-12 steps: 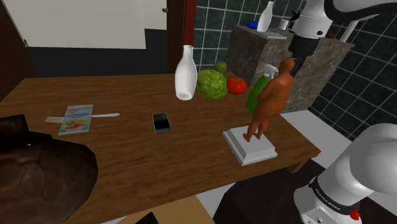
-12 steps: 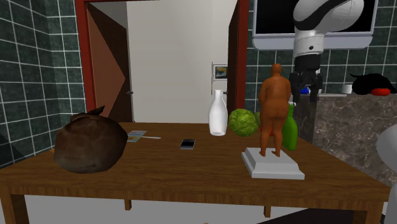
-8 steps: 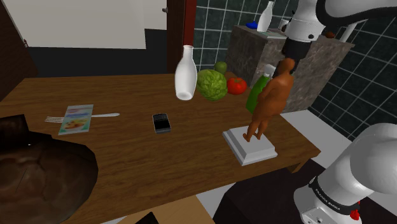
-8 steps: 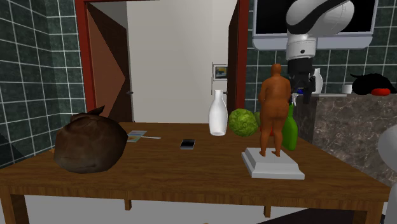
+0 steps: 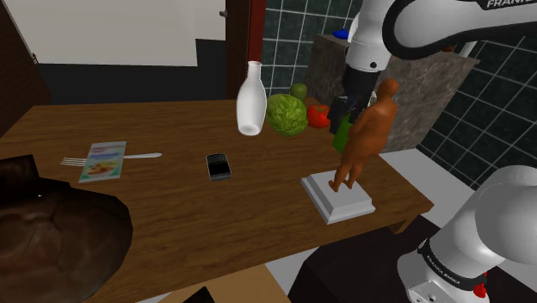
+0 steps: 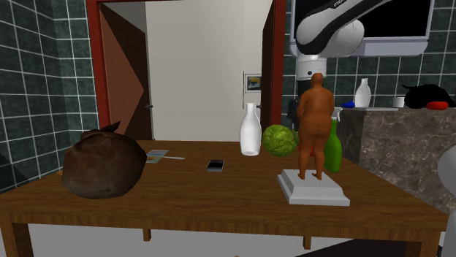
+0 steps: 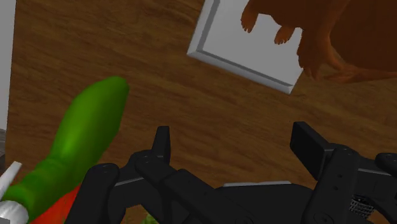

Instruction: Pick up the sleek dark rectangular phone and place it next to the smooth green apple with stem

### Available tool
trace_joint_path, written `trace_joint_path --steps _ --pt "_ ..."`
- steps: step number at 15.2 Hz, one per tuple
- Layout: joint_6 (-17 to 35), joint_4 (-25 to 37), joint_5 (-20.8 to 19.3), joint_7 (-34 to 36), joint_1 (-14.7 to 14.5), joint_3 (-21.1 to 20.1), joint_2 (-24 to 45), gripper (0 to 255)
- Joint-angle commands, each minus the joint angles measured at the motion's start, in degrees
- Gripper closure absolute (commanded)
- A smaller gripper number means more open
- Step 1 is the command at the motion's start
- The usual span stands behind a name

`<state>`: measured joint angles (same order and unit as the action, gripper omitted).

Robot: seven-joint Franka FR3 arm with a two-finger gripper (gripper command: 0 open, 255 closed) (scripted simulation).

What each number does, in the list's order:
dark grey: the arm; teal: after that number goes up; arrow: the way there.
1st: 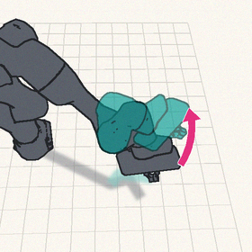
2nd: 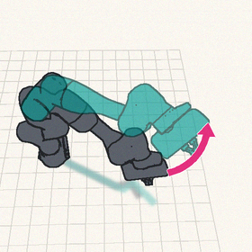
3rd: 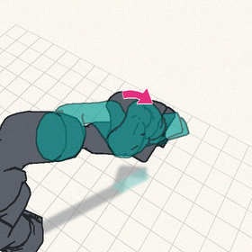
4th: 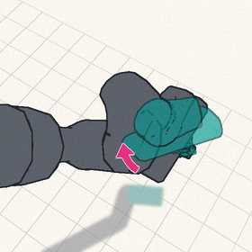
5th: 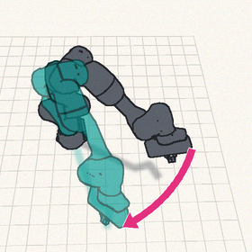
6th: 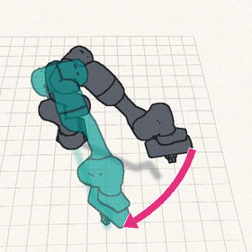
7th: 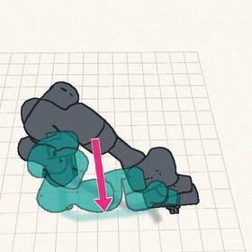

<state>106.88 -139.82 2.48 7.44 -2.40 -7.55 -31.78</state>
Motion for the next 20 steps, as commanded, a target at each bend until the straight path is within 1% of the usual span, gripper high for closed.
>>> trace_joint_path --steps 1,6,10,15,20 --pt "1.9 1.3 0.8 3.5 -0.6 -2.3 3.0 0" --pt "6.6 5.7 1.0 11.8 -1.3 -7.5 11.7 0" --pt "9.5 10.6 -0.5 18.8 -1.7 -11.2 19.5 0" --pt "11.8 18.6 -4.7 28.1 -2.7 -14.7 30.4 0" --pt "11.9 28.8 -10.4 37.0 -5.3 -16.1 41.9 0"
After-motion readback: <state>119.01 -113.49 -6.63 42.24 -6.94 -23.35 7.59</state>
